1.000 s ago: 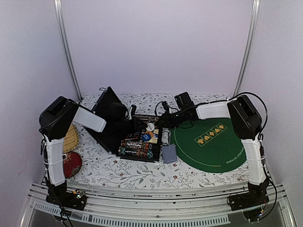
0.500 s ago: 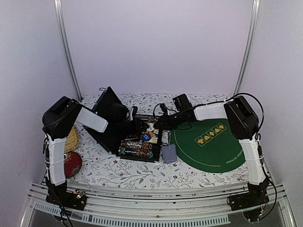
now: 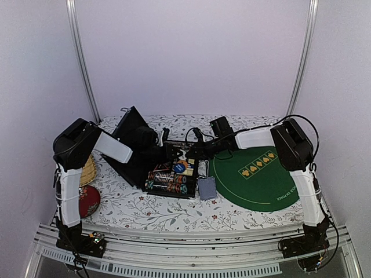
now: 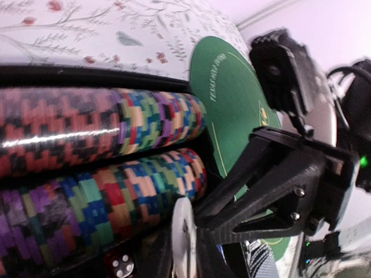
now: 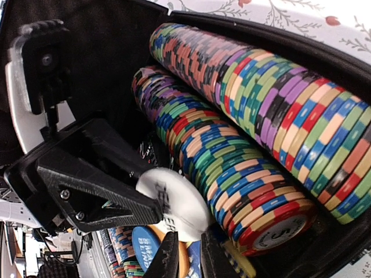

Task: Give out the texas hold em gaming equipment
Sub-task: Pick up the dealer button from the poker case, then pass from the left arm to the right

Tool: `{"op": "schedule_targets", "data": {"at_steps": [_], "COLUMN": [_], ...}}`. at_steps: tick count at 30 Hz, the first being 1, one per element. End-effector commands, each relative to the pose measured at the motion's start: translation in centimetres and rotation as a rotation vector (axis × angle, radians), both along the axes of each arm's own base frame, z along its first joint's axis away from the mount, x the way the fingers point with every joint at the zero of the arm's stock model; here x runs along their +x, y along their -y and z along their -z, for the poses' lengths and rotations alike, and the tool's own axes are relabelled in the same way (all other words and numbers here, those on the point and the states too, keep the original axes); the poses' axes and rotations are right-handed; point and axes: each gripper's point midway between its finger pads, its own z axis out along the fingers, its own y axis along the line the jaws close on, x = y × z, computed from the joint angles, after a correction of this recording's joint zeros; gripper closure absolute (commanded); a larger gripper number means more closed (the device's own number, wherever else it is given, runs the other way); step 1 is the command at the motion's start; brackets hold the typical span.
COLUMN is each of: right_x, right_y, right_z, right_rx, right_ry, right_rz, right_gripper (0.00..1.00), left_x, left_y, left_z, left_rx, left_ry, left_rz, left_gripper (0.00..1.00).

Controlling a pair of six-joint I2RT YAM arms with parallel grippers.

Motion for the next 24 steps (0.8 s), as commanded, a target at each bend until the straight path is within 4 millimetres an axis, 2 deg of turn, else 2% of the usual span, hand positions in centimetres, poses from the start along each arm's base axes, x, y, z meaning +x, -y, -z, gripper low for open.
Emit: {"op": "schedule_targets", "data": {"at_steps": [1,3,5,6,13,14,16,19,21,24], "right_x": [-0.6,-0.7,-0.9,-0.8,-1.7,-1.8,-2.2,-3.4,-4.6,-6.8], "right_y": [-0.9,-0.8,-0.6,-0.6,0.4,0.8,1.5,2.6,3.3,3.9], "right_z": [0.2,0.1,0.2,-1.7,-7.1,-8.0,-10.4,-14.3,-17.1,-19.8], "right_rx": [0.017,0.019,0.016,0.033,0.051,0.052,0.063,0.077,0.106,0.166], "right_ry": [0.005,0.009,0.014,0.046,0.193,0.22,0.298,0.431,0.522,0.614], "right_rz": [-0.039,-0.042,-0.045,-0.047,-0.072,-0.073,-0.087,-0.107,-0.131,-0.197], "right_gripper": [0.85,0.85,0.85,0.85,0.84,0.82,0.82,0.72,0.65,0.52], "left_x": [-0.9,-1.1,-1.4,-1.6,-2.2,-2.2,-2.7,-4.1,-5.6,-8.7], "left_y": [1.0,0.9,0.8,0.7,-0.9,-1.1,-1.3,-1.3,-0.9,0.1], "left_z": [-1.4,-1.6,-1.8,-2.0,-4.5,-6.3,-8.2,-11.3,-13.9,-17.7], "left_rx": [-0.051,-0.051,-0.052,-0.053,-0.017,-0.022,-0.014,-0.006,-0.01,-0.05], "left_ry": [0.063,0.068,0.069,0.071,0.139,0.181,0.233,0.32,0.406,0.533], "left_rz": [0.058,0.06,0.061,0.06,0.01,0.008,0.015,0.053,0.097,0.185], "left_gripper": [0.88,0.99,1.0,1.0,1.0,1.0,1.0,1.0,1.0,1.0]}}
